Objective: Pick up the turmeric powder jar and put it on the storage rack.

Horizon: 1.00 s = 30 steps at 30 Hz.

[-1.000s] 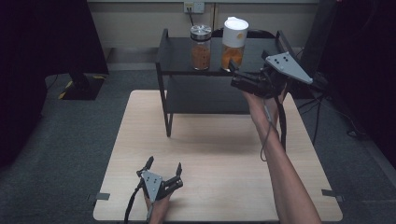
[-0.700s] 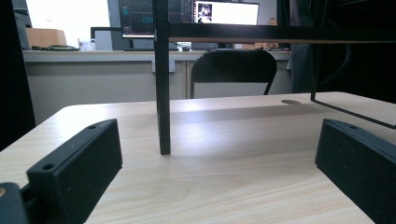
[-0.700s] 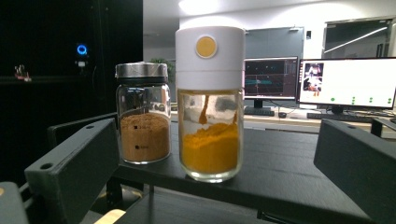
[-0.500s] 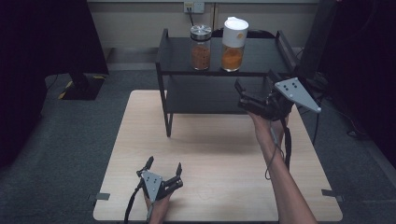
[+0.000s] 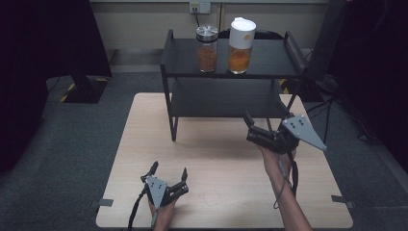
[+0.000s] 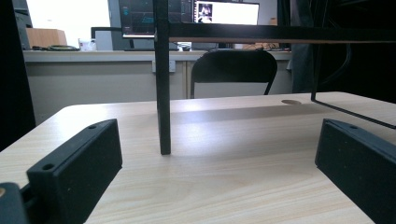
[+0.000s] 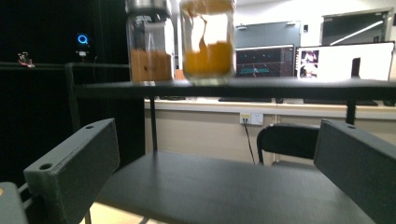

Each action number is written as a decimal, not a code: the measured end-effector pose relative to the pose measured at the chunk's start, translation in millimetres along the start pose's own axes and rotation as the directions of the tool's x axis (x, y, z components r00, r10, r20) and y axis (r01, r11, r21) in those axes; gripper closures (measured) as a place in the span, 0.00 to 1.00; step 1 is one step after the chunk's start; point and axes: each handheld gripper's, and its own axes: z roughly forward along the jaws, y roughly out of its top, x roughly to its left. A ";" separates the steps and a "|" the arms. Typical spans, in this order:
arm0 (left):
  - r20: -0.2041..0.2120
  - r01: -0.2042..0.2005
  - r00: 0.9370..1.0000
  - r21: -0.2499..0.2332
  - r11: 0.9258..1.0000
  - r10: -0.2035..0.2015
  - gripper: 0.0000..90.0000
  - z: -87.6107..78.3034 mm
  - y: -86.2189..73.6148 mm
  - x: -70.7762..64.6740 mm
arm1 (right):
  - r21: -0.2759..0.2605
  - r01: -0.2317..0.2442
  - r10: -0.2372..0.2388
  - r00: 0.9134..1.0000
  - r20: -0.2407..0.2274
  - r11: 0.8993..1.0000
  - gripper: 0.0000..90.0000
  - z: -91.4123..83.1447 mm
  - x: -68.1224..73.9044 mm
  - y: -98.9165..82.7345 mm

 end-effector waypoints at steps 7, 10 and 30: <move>-0.002 0.000 1.000 0.000 1.000 0.000 0.00 0.0 0.0 -0.3 | -0.002 -0.003 0.003 0.999 0.037 1.000 0.00 -19.3 0.6 -36.0; -0.002 0.000 1.000 0.000 1.000 0.000 0.00 0.0 0.0 -0.5 | 0.009 0.004 -0.005 0.999 0.049 1.000 0.00 -26.2 3.1 -49.0; -0.004 0.000 1.000 0.000 1.000 0.000 0.00 0.0 -0.1 -0.7 | 0.087 0.035 -0.043 0.995 0.086 0.996 0.00 -58.7 21.1 -130.2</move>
